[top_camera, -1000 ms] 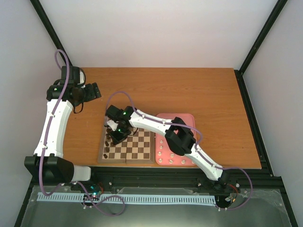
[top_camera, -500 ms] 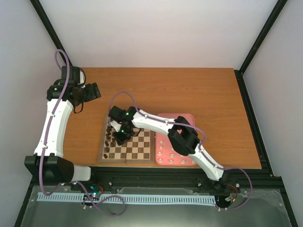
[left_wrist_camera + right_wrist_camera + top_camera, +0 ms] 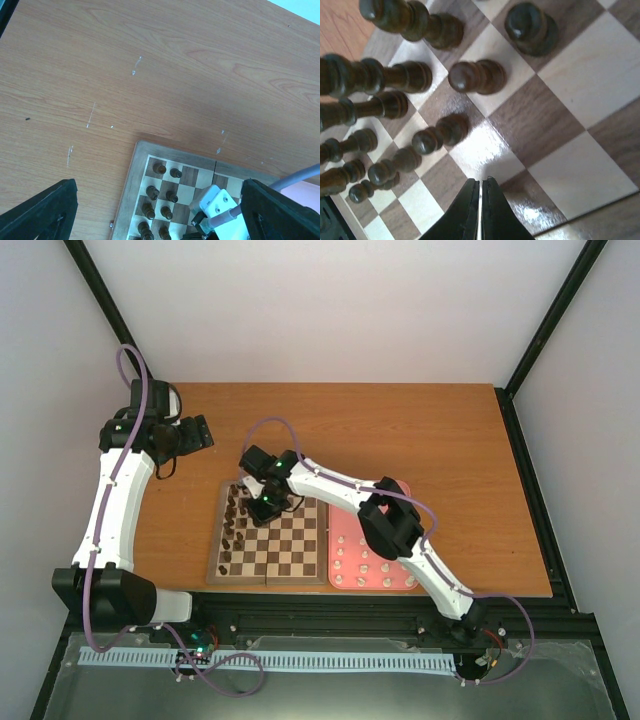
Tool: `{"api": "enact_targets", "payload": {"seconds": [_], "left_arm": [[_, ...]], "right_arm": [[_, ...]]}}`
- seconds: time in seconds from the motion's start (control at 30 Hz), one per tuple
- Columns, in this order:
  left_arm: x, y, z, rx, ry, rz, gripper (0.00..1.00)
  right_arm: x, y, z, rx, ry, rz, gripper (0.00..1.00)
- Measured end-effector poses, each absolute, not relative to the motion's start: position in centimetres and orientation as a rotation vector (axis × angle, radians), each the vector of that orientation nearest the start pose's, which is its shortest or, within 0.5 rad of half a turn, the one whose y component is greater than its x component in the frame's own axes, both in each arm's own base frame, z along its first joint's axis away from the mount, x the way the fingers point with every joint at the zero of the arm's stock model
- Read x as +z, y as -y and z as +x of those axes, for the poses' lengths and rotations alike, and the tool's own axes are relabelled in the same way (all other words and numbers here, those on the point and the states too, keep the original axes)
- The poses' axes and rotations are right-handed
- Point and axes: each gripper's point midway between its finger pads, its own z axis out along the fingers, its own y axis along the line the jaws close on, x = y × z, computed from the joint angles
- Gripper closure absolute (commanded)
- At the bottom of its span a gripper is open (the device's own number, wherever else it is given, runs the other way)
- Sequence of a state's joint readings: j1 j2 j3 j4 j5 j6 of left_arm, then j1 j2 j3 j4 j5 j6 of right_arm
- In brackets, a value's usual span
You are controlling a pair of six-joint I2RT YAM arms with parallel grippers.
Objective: Set up the chess pieces on the board
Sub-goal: Adjust the chess piece on the chessboard.
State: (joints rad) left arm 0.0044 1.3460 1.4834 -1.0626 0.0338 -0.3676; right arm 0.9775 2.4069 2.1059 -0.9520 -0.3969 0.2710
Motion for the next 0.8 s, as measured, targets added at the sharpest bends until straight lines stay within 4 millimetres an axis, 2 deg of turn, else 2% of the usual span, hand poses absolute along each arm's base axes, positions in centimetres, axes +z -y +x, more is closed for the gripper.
{"api": "enact_targets", "payload": {"seconds": [0.8], "left_arm": [[26.8,0.4,34.4,-0.193,-2.465,-0.449,0.0]], "right_arm": [[5.2,-50.8,24.9,0.868,-2.768,-1.153,0.97]]}}
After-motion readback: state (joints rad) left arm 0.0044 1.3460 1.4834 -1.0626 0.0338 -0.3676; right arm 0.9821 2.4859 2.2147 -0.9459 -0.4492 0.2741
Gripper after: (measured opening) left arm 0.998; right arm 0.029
